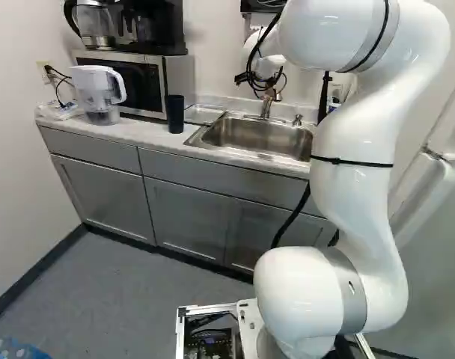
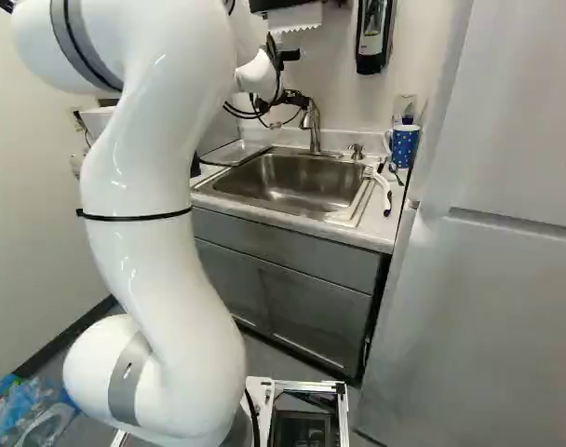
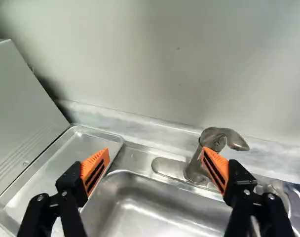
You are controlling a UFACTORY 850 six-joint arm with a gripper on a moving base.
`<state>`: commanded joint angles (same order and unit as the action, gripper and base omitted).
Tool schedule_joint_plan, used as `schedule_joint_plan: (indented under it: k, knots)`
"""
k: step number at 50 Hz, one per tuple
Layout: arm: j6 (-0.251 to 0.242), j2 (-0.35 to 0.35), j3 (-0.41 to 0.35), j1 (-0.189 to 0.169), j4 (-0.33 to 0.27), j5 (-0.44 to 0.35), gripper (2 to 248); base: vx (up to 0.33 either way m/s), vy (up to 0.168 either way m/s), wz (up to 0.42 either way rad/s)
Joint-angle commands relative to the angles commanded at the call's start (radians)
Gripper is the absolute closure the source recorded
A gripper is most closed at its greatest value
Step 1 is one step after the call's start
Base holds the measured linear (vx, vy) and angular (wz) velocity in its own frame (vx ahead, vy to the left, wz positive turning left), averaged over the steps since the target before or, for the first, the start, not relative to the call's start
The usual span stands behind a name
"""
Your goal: Rinse the cup and place it in the tray
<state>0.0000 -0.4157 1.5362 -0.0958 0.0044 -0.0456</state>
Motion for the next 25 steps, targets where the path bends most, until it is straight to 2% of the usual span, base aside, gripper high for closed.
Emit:
schedule_joint_plan:
  k: [25]
  knots:
    - [0.0, -0.019, 0.023, -0.006, 0.0, -0.193, 3, 0.0, 0.0, 0.0]
